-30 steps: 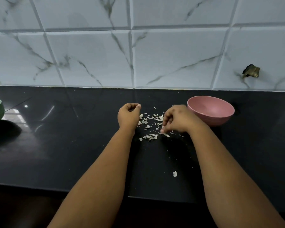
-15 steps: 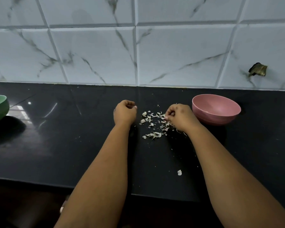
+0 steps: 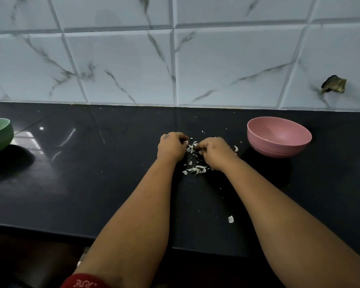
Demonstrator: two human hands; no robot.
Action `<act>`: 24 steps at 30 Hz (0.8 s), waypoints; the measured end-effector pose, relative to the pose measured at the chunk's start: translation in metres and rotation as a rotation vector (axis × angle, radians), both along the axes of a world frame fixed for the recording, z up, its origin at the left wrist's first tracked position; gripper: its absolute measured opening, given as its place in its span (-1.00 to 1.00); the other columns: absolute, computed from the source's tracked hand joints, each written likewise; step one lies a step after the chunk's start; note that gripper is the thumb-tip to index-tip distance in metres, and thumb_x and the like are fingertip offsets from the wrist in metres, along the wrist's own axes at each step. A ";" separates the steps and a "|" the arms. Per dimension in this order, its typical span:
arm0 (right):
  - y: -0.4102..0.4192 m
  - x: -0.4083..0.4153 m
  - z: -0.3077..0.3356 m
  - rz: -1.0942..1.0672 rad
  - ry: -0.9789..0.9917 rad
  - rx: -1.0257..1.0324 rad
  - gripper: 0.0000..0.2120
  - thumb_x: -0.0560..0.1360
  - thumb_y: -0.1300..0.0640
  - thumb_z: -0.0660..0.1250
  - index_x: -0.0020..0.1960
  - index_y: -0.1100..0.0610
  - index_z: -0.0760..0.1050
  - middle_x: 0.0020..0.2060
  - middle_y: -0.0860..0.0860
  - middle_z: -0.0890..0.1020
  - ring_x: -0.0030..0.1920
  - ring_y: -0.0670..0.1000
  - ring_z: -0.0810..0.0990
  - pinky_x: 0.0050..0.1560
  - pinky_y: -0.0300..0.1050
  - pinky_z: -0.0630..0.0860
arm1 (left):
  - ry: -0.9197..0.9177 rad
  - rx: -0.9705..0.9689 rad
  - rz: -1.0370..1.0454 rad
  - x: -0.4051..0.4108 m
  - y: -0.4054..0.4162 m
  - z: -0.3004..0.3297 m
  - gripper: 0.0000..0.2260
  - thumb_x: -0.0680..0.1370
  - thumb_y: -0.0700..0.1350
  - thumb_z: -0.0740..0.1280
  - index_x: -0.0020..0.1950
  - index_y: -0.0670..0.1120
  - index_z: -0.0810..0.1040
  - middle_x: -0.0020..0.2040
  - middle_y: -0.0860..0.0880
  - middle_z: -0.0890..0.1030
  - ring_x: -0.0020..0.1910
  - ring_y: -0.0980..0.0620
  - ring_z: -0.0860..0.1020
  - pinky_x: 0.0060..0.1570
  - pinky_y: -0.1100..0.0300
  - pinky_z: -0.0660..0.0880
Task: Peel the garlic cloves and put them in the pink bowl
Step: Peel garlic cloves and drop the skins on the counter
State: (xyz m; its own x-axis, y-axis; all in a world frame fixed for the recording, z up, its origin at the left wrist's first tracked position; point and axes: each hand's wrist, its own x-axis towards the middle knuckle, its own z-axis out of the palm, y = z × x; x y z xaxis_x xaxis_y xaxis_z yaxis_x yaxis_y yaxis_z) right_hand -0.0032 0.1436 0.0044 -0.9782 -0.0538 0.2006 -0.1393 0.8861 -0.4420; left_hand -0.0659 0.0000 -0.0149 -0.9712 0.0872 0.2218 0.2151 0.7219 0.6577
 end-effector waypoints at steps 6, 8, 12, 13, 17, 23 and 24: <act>0.016 0.000 0.005 -0.110 0.125 -0.140 -0.90 0.49 0.27 0.39 -0.07 0.15 0.67 -0.13 0.07 0.66 -0.14 0.02 0.62 -0.05 -0.16 0.55 | 0.000 0.023 -0.020 0.001 0.000 0.006 -0.89 0.58 -0.12 0.34 0.05 -0.02 0.65 -0.10 0.06 0.61 0.00 0.08 0.54 -0.03 0.20 0.46; 0.022 0.001 0.007 -0.134 0.183 -0.174 -0.91 0.52 0.25 0.37 -0.11 0.21 0.65 -0.19 0.08 0.64 -0.25 -0.07 0.55 -0.21 -0.38 0.42 | -0.034 0.191 -0.003 0.001 -0.001 0.008 -0.89 0.60 -0.14 0.31 0.04 -0.04 0.63 -0.10 0.06 0.61 -0.12 0.11 0.56 -0.16 0.27 0.47; 0.029 0.002 0.012 -0.178 0.259 -0.202 -0.87 0.51 0.14 0.39 -0.14 0.19 0.64 -0.26 0.04 0.61 -0.31 -0.07 0.49 -0.31 -0.33 0.30 | -0.155 0.630 0.041 -0.001 -0.003 0.014 -0.86 0.62 -0.18 0.26 -0.08 -0.07 0.59 -0.22 0.02 0.57 -0.26 0.10 0.49 -0.32 0.32 0.47; 0.031 0.002 0.012 -0.185 0.268 -0.180 -0.90 0.49 0.13 0.42 -0.12 0.16 0.66 -0.24 0.03 0.60 -0.26 -0.05 0.51 -0.25 -0.28 0.31 | -0.176 0.695 0.042 0.000 -0.003 0.016 -0.86 0.63 -0.18 0.25 -0.07 -0.09 0.58 -0.22 0.01 0.57 -0.27 0.10 0.49 -0.26 0.30 0.49; 0.031 0.000 0.005 -0.150 0.191 -0.253 -0.81 0.52 0.32 0.32 0.07 0.21 0.66 -0.09 0.10 0.68 -0.16 -0.01 0.63 -0.25 -0.52 0.40 | -0.136 0.853 0.075 0.003 -0.003 0.022 -0.81 0.67 -0.16 0.18 -0.03 -0.14 0.55 -0.22 -0.01 0.61 -0.30 0.13 0.54 -0.30 0.34 0.49; 0.036 0.000 0.010 -0.200 0.305 -0.309 -0.86 0.47 0.31 0.40 -0.02 0.18 0.68 -0.24 0.05 0.68 -0.25 -0.01 0.65 -0.21 -0.34 0.53 | -0.059 0.698 0.099 0.006 -0.003 0.019 -0.90 0.62 -0.12 0.29 -0.07 -0.07 0.55 -0.17 -0.01 0.65 -0.24 0.11 0.57 -0.03 0.10 0.57; 0.037 0.001 0.013 -0.207 0.337 -0.325 -0.91 0.43 0.29 0.45 -0.08 0.19 0.68 -0.27 0.06 0.68 -0.28 -0.01 0.65 -0.21 -0.30 0.54 | -0.053 0.654 0.088 0.007 -0.002 0.019 -0.93 0.60 -0.11 0.32 -0.07 -0.05 0.56 -0.14 -0.03 0.66 -0.20 0.08 0.58 -0.01 0.07 0.58</act>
